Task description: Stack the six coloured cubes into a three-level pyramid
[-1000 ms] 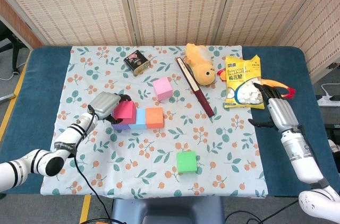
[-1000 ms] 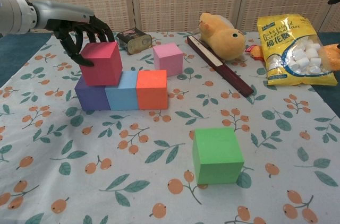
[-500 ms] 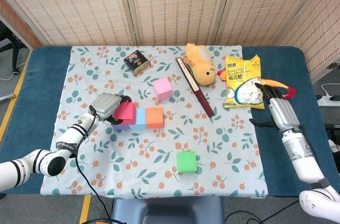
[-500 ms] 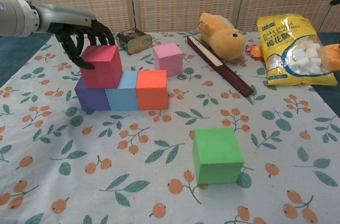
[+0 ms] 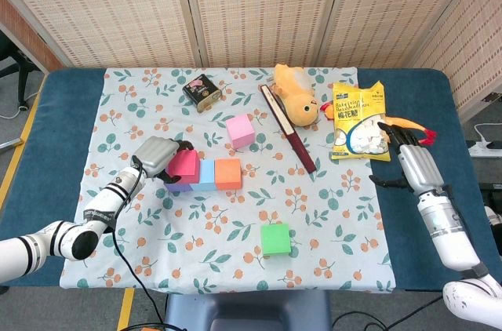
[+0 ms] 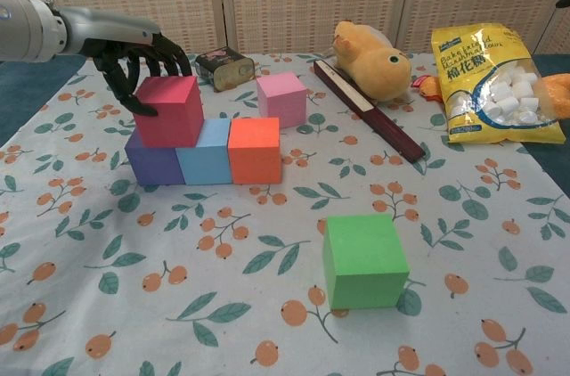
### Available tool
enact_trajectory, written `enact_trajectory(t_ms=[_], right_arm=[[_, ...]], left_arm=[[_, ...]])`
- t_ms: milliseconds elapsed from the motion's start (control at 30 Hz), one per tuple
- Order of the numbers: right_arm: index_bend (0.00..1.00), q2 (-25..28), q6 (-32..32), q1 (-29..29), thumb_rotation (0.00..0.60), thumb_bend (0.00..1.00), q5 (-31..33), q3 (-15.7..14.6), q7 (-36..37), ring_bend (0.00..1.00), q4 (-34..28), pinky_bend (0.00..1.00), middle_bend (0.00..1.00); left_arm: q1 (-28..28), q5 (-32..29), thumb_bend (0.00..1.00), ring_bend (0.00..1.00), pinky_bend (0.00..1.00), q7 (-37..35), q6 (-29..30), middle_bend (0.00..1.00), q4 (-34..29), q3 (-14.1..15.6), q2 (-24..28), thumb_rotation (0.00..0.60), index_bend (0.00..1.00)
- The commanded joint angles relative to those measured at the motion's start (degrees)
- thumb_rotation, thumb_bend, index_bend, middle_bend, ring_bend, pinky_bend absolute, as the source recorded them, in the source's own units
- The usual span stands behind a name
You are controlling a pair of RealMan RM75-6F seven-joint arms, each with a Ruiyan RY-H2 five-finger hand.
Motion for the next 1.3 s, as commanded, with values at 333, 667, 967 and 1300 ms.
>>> enact_trajectory(t_ms=[333,667,967,1300], right_arm=[[0.0,-0.2,-0.1,-0.1,0.6,0.0,-0.2,0.0,0.5,0.0,0.5,0.02,0.08],[0.0,-0.2,-0.1,-0.3,0.6,0.0,-0.8,-0.1,1.3,0.0,1.0,0.02,0.08],[0.0,-0.1,-0.2,-0.4,0.6,0.0,-1.0,-0.1,1.7,0.0,1.2,0.02,0.08],[0.0,0.0,-0.2,-0.4,0.6,0.0,-1.1,-0.1,1.9,0.0,1.2,0.02,0.08]], left_arm=[[-0.7,-1.4,0.31,0.39,0.45,0.7,0.0,0.34,0.0,0.8,-0.1,0.6,0.38],[-1.2,-2.9,0.31,0.34,0.46,1.9,1.0,0.25,-0.3,1.6,-0.6,0.6,0.28],[-1.5,-3.6,0.31,0.33,0.46,3.6,2.5,0.23,-0.9,2.0,-0.7,0.6,0.27],[-1.2,-4.0,0.3,0.4,0.44,4.2,4.6,0.35,-1.3,1.6,-1.2,0.6,0.4]])
